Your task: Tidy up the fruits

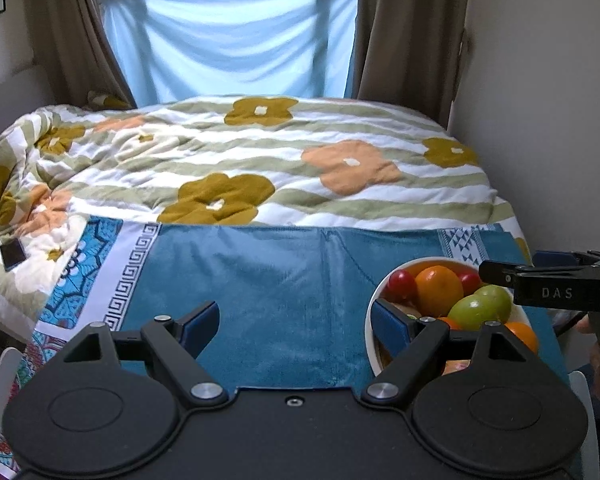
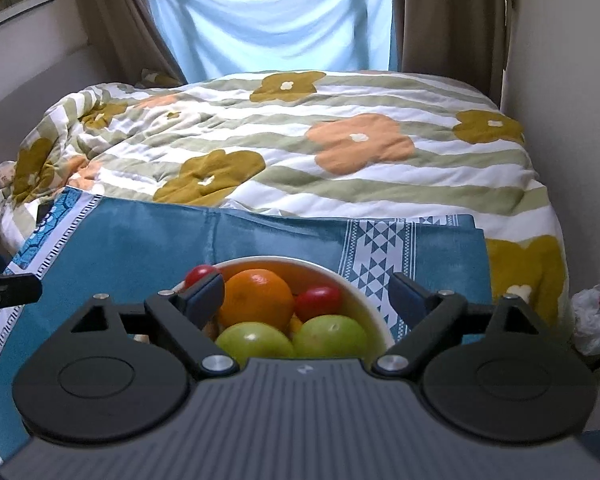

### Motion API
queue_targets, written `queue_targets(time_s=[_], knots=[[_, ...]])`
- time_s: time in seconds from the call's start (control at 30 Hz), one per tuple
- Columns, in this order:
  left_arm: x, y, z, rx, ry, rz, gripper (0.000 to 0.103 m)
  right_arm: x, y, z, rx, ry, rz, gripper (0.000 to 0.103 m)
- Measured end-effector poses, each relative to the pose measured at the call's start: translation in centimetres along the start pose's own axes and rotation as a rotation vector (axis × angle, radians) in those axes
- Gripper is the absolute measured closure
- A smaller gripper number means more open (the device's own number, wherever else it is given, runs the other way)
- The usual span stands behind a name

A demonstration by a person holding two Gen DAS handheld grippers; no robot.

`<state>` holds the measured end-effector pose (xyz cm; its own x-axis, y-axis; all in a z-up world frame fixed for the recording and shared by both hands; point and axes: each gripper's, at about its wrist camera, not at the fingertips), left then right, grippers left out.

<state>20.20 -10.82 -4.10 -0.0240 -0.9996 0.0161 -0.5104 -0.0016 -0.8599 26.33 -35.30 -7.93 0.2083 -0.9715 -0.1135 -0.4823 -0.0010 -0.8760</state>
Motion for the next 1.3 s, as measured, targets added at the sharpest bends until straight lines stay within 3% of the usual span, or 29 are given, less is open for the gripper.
queue_targets(time_s=[0.23,0.57,0.77,0.9,1.3], knots=[[-2.0,-0.7,-4.7,0.075,0.029,-0.002,0.017,-2.8,-1.3,-5.1,0.057,0.039,-0.006,0.000],[-6.2,-0.7,-13.0,0.158,0.064,0.009,0.017,-10.2,-2.2,-15.4,0.113,0.098,-0.025,0.000],[-8.3,0.6,-17.3,0.202,0.069,0.047,0.008,-15.1,-0.6,-20.2,0.102,0.121,-0.019,0.000],[-9.3,1.7,-19.2,0.213,0.062,0.051,0.000,-17.5,1.0,-22.4,0.109,0.169,-0.024,0.000],[-11.0,5.0,-21.6,0.202,0.041,0.064,0.000,-20.2,4.4,-25.5,0.094,0.236,-0.007,0.000]])
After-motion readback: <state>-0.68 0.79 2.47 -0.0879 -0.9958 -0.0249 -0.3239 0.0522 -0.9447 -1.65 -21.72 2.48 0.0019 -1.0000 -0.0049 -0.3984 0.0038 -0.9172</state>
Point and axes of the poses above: each gripper's, at about its wrist camera, not at the fingertips, and z roughly the way its jaws point, x to its right, y to its underside, and after that the axes turned 14 degrees about x, right-handed
